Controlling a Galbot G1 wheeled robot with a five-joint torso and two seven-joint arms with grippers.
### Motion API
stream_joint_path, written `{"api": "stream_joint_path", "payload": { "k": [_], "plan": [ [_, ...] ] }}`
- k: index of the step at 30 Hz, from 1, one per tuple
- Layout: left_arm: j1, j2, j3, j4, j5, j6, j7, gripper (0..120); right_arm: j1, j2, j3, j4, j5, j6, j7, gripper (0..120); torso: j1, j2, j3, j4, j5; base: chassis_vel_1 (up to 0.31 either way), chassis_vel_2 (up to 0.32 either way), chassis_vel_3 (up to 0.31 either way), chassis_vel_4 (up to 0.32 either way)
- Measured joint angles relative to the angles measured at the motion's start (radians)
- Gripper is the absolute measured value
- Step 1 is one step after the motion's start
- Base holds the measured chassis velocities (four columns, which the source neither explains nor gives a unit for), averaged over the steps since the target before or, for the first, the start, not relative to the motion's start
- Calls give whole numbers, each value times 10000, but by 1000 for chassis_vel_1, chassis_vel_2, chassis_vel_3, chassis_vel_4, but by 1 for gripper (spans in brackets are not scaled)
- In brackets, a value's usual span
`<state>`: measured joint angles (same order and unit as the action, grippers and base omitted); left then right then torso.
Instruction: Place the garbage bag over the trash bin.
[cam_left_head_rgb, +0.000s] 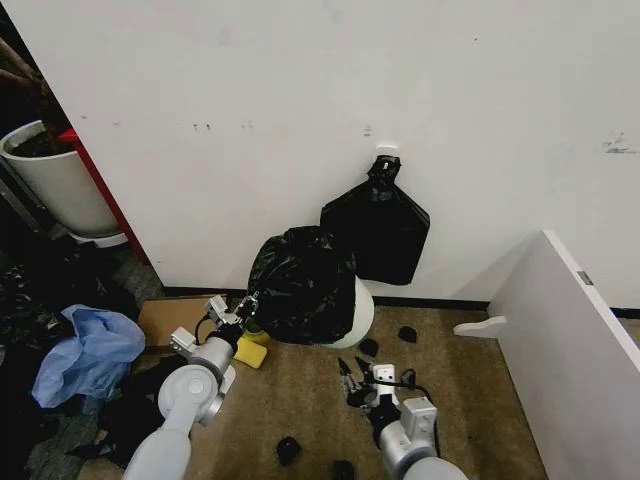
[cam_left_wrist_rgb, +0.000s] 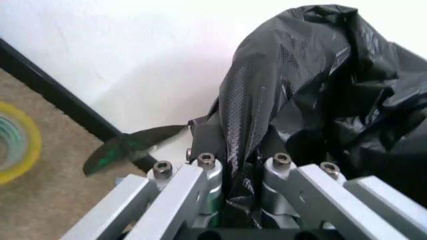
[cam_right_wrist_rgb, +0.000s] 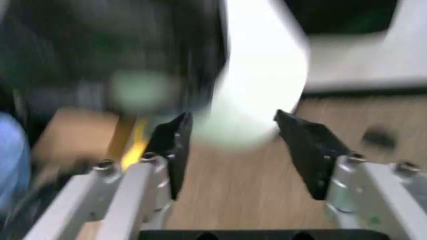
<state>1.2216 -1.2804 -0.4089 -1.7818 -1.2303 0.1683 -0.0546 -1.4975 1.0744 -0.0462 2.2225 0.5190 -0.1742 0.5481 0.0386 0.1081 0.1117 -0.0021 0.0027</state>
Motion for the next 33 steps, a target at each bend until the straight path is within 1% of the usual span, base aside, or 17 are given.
{"api": "stream_joint_path", "payload": {
  "k": [1,3,4,6,7,8,10,11,13,14,15,19,25,28,29,32,33],
  "plan": [
    [97,52,205,-42,479,-70,-133,5,-150,22,242,107,-546,931,-159,53,0,1,-1,-1,-2,0,0,0,0],
    [317,157,555,-155,1360,-93,-321,5,-212,233,624,176,-1475,2387,-381,64,0,0,0,0,-2,0,0,0,0],
    [420,208,671,-230,1749,-62,-417,5,-202,371,827,211,-2046,2911,-452,68,0,0,0,1,-4,0,0,0,0],
    [548,288,787,-357,2365,92,-572,5,-170,635,1162,229,-3308,3541,-566,77,0,0,0,2,1,0,0,0,0],
    [577,313,830,-381,2657,195,-639,5,-153,740,1273,178,-3854,3728,-611,81,0,0,0,2,1,0,0,0,0],
    [577,313,830,-381,2657,195,-639,5,-153,740,1273,178,-3854,3728,-611,81,0,0,0,2,1,0,0,0,0],
    [640,337,911,-393,3178,454,-786,4,-77,931,1425,-127,-5005,4099,-759,89,0,0,0,-2,-3,0,0,0,0],
    [662,340,962,-393,3424,607,-896,4,-1,1003,1420,-345,-5431,4219,-834,94,0,0,0,5,-1,0,0,0,0],
    [619,341,1039,-332,3666,883,-1063,4,-5,1094,1362,-544,-5671,4281,-852,98,0,0,0,3,0,0,0,0,0],
    [619,341,1039,-332,3666,883,-1063,4,-5,1094,1362,-544,-5671,4281,-852,98,0,0,0,3,0,0,0,0,0],
    [535,339,1120,-279,3712,1192,-1227,4,-41,1170,1297,-612,-5669,4259,-820,100,0,0,0,3,-1,0,0,0,0],
    [378,288,1344,-206,3637,1818,-1527,4,-51,1270,1284,-625,-5454,4005,-685,100,0,0,0,0,-1,0,0,0,0],
    [344,178,1839,-21,3724,2068,-1772,5,87,1275,1328,-633,-5075,3788,-594,100,0,0,0,0,-2,0,0,0,0],
    [456,187,2076,-21,3962,2005,-1812,16,131,1256,1331,-644,-4876,3730,-567,100,0,1,0,4,1,0,0,0,0],
    [456,187,2076,-21,3962,2005,-1812,16,131,1256,1331,-644,-4876,3730,-567,100,0,1,0,4,1,0,0,0,0],
    [620,251,2155,-107,4363,1729,-1767,30,191,1236,1332,-692,-4739,3679,-550,100,0,0,0,0,-2,0,0,0,0],
    [652,270,2155,-129,4469,1652,-1745,32,203,1232,1332,-696,-4718,3671,-548,100,0,0,0,0,-3,0,0,0,0]
  ]
}}
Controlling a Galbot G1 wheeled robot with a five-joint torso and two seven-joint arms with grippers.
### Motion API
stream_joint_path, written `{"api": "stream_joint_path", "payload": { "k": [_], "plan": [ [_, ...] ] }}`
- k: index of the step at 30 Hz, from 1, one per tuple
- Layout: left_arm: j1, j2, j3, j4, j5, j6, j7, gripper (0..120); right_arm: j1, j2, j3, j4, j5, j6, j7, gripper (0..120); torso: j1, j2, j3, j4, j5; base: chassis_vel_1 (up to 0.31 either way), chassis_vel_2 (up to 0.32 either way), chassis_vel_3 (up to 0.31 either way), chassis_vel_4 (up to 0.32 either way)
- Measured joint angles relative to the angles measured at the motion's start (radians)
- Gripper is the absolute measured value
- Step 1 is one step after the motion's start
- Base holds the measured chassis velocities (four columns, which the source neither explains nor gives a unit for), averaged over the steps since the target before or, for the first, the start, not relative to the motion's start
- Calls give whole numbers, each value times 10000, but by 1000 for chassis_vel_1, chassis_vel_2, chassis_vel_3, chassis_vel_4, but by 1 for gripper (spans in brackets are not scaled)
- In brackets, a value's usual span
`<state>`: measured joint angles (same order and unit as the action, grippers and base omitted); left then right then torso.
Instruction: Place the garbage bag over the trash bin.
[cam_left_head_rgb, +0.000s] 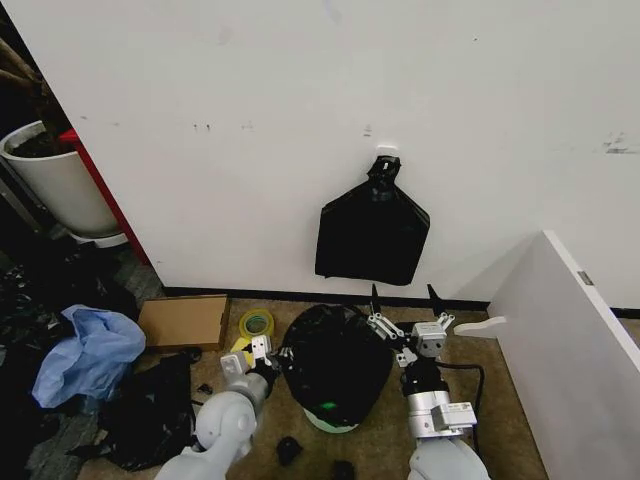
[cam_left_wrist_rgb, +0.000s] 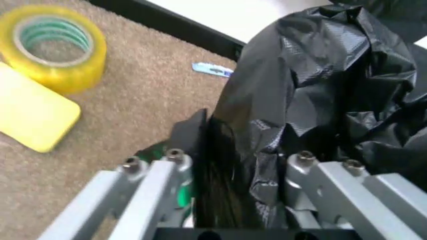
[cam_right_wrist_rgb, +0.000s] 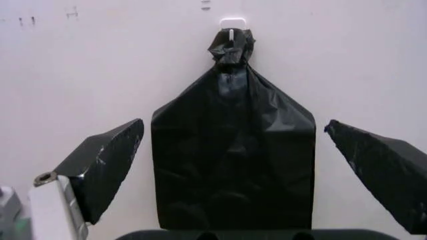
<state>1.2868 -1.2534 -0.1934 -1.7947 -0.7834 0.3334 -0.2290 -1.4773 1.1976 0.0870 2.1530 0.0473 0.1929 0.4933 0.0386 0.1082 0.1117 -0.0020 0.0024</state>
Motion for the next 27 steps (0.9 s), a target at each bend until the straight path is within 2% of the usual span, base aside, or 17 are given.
{"api": "stream_joint_path", "payload": {
  "k": [2,3,6,8,9,11,12,15,20,22,23,27],
  "plan": [
    [123,60,-19,-157,330,-237,105,41,25,-5,-6,-9,39,-24,6,100,0,0,0,1,0,0,0,0,0],
    [123,60,-19,-157,330,-237,105,41,25,-5,-6,-9,39,-24,6,100,0,0,0,1,0,0,0,0,0],
    [371,87,-93,-585,607,-425,134,54,21,-6,-12,-11,54,-40,10,100,0,0,0,1,0,0,0,0,0],
    [569,103,-191,-1056,724,-462,7,61,6,-6,-7,-7,56,-43,13,100,0,0,0,0,0,0,0,0,0],
    [706,137,-263,-1389,779,-459,-96,68,1,-7,12,-7,59,-44,18,100,0,0,0,1,1,0,0,0,0],
    [761,160,-294,-1528,789,-451,-143,69,-1,-7,24,-7,64,-45,20,100,0,0,0,1,1,0,0,0,0],
    [930,258,-401,-2005,791,-307,-433,77,0,-6,83,-10,98,-46,37,100,0,0,0,1,0,0,0,0,0],
    [1196,535,-632,-2813,667,11,-1066,89,-3,41,169,-25,169,-60,84,100,0,0,0,1,2,0,0,0,0],
    [1633,793,-793,-3657,609,-173,-1151,100,-101,204,378,-24,161,-58,92,100,0,0,0,1,2,0,0,0,0],
    [1901,798,-841,-4021,1060,-1037,-789,100,-178,333,619,-24,126,-23,76,100,0,0,0,1,2,0,0,0,0],
    [1901,798,-841,-4021,1060,-1037,-789,100,-178,333,619,-24,126,-23,76,100,0,0,0,1,2,0,0,0,0],
    [2199,374,-934,-3772,3691,-4191,636,100,-415,700,1406,-179,-390,494,-362,100,0,0,0,0,0,0,0,0,0]
  ]
}}
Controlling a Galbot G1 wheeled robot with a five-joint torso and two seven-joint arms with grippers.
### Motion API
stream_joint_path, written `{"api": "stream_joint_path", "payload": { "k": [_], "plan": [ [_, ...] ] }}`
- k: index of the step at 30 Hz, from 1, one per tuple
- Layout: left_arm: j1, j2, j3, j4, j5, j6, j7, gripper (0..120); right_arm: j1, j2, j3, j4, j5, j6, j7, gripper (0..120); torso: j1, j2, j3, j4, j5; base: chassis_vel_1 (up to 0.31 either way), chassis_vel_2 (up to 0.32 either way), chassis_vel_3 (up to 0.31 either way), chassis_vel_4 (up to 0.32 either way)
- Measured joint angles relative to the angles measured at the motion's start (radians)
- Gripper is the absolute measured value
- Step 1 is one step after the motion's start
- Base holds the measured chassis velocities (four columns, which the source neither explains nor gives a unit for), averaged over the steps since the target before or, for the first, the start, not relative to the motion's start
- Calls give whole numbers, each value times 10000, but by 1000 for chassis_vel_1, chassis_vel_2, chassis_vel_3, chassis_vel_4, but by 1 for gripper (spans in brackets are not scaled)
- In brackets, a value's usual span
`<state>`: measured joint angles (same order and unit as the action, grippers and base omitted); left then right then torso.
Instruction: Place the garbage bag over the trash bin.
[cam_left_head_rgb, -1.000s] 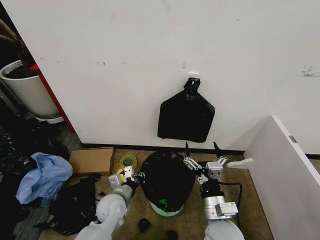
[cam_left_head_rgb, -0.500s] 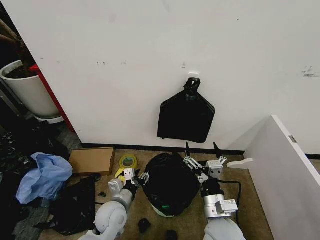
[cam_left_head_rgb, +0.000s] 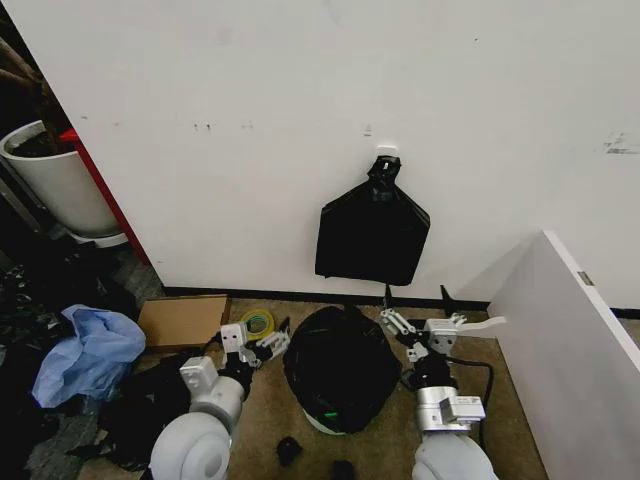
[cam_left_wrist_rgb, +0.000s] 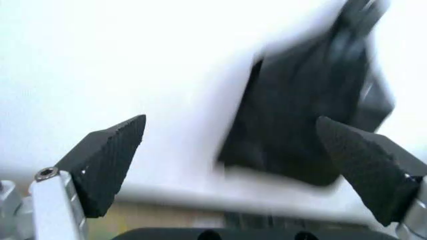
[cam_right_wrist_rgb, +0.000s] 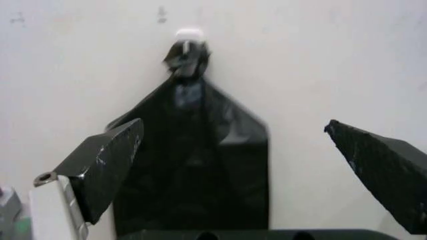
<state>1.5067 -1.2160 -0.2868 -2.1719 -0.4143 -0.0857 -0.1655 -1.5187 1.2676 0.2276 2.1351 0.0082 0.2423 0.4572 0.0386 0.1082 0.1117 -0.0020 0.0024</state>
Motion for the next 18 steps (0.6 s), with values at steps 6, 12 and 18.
{"api": "stream_joint_path", "payload": {
  "k": [6,12,18],
  "plan": [
    [486,-366,-8,-182,876,-1633,48,100,-427,297,1818,-497,-148,592,-1582,100,-1,0,0,0,0,0,0,0,0],
    [833,-368,-152,-92,2113,-3834,-37,100,-1003,823,3234,-622,470,453,-3437,100,0,0,-1,-1,2,0,0,0,0],
    [1184,-501,-178,239,2692,-4355,-159,100,-1549,1364,3324,-309,622,683,-3865,100,-1,0,0,1,2,0,0,0,0]
  ]
}}
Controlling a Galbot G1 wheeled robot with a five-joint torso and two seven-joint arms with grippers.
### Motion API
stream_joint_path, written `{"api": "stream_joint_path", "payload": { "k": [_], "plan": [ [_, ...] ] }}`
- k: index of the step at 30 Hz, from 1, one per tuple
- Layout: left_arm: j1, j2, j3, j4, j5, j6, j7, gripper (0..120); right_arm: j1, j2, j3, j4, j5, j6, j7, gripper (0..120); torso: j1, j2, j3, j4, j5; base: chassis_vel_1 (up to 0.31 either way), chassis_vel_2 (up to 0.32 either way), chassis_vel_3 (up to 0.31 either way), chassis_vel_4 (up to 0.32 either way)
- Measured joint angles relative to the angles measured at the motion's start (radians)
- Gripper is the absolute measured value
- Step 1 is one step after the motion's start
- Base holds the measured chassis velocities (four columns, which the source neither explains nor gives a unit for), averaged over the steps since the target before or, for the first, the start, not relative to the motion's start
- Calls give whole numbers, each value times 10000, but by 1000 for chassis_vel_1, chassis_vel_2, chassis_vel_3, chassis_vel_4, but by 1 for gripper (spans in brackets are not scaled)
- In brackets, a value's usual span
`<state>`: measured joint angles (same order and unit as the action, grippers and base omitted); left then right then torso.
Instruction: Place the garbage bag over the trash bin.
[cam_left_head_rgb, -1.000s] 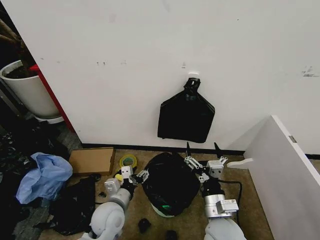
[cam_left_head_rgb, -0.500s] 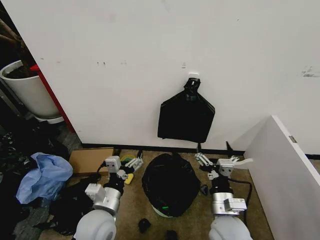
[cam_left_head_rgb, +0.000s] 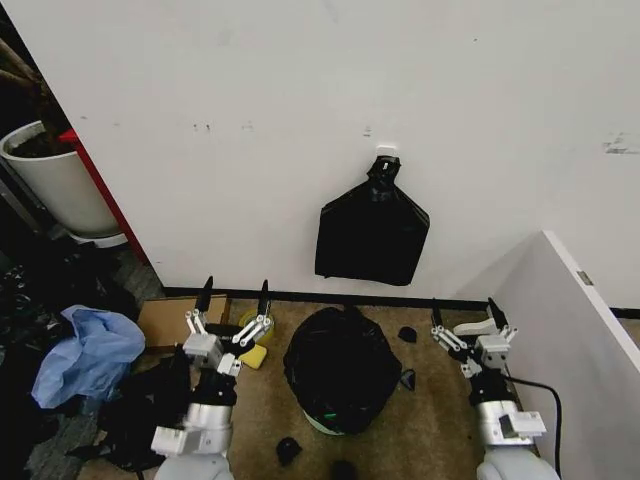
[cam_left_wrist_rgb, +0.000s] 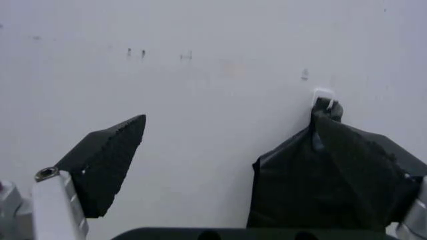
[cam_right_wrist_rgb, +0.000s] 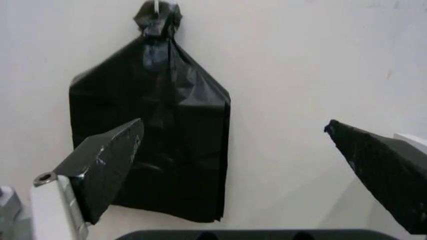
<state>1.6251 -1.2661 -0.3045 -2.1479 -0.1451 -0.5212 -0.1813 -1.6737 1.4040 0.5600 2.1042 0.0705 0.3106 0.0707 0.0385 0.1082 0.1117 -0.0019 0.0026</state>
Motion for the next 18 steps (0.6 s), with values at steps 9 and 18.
{"api": "stream_joint_path", "payload": {
  "k": [9,18],
  "plan": [
    [-528,54,7,144,124,319,-82,100,-110,-112,-23,313,8,-77,132,100,0,0,1,-2,-2,0,0,0,0],
    [-334,-7,100,99,124,391,-104,100,-75,-193,-21,282,8,-57,283,100,1,0,1,0,-1,0,0,0,0]
  ]
}}
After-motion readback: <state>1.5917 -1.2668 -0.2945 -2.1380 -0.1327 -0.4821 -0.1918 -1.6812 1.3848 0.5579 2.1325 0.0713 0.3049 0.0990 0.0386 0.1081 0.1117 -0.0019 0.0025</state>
